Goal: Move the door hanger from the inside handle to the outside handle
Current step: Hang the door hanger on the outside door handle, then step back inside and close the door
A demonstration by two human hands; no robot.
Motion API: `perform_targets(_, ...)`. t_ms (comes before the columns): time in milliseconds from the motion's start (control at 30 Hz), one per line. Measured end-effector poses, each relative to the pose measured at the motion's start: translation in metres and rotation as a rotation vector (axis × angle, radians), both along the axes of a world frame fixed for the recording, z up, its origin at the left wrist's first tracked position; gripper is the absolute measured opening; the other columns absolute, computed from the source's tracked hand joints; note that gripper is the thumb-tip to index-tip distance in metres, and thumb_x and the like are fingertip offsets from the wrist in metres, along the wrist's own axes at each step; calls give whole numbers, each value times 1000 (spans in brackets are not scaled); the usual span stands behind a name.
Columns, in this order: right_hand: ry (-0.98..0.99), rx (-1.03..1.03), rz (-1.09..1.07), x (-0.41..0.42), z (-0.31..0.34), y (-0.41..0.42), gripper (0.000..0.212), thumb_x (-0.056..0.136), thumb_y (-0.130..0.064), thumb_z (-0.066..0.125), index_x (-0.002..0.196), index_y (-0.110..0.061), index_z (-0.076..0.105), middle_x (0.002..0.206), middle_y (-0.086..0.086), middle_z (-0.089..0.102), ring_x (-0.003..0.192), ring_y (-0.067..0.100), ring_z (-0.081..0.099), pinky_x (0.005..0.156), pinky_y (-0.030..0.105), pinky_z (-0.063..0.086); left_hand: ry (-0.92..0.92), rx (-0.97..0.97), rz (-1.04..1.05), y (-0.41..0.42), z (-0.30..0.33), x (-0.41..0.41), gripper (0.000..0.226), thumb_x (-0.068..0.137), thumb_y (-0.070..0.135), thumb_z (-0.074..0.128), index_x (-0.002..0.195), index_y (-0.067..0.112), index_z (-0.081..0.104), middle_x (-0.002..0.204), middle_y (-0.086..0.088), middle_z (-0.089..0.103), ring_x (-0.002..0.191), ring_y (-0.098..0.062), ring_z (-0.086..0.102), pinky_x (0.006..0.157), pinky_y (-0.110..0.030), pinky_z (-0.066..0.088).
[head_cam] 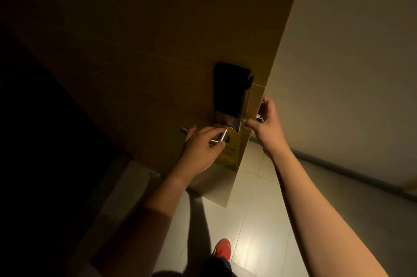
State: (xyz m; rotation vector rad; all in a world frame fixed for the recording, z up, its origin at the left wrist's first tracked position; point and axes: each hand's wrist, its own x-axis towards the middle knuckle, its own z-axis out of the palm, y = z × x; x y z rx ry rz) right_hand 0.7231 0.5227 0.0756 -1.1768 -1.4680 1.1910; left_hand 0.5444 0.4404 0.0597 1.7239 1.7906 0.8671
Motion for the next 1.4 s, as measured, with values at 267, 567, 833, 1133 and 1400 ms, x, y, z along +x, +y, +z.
perform_targets(267, -93, 17, 57, -20, 2, -87, 68, 74, -17, 79, 127, -39, 40, 125, -15, 53, 121, 14, 50, 103, 48, 44, -93, -30, 153, -88, -12, -4, 38, 95, 31, 55, 133, 29, 54, 145, 5, 47, 145, -16, 22, 112, -34, 16)
perform_targets(567, -225, 167, 100, -74, -4, -201, 64, 68, -34, 82, 115, -44, 39, 120, -11, 53, 108, 8, 55, 89, 36, 54, -278, 180, 533, -207, -11, -17, 46, 94, 31, 57, 140, 30, 47, 148, 3, 44, 132, -12, 44, 88, -11, 39)
perform_targets(833, -232, 298, 153, -140, -17, -291, 63, 64, -60, 75, 108, -55, 30, 106, -19, 46, 91, -3, 53, 70, 12, 43, -510, 449, 732, -282, 11, -27, 64, 89, 46, 55, 146, 29, 33, 145, -1, 48, 125, -6, 51, 91, -11, 49)
perform_targets(1133, -223, 471, 568, -207, -13, -362, 52, 81, -39, 68, 119, -53, 36, 111, -20, 55, 92, -1, 59, 71, 21, 56, -368, 680, 1013, -350, 28, -87, 74, 79, 55, 63, 143, 37, 30, 148, 2, 35, 128, 2, 43, 88, -5, 44)
perform_targets(1400, -273, 678, 1070, -267, 11, -362, 44, 91, -32, 55, 135, -34, 49, 127, -10, 62, 108, -6, 51, 85, 19, 49, -319, 721, 1136, -394, 31, -163, 66, 89, 32, 66, 147, 27, 36, 139, 11, 50, 125, 0, 51, 98, -25, 50)
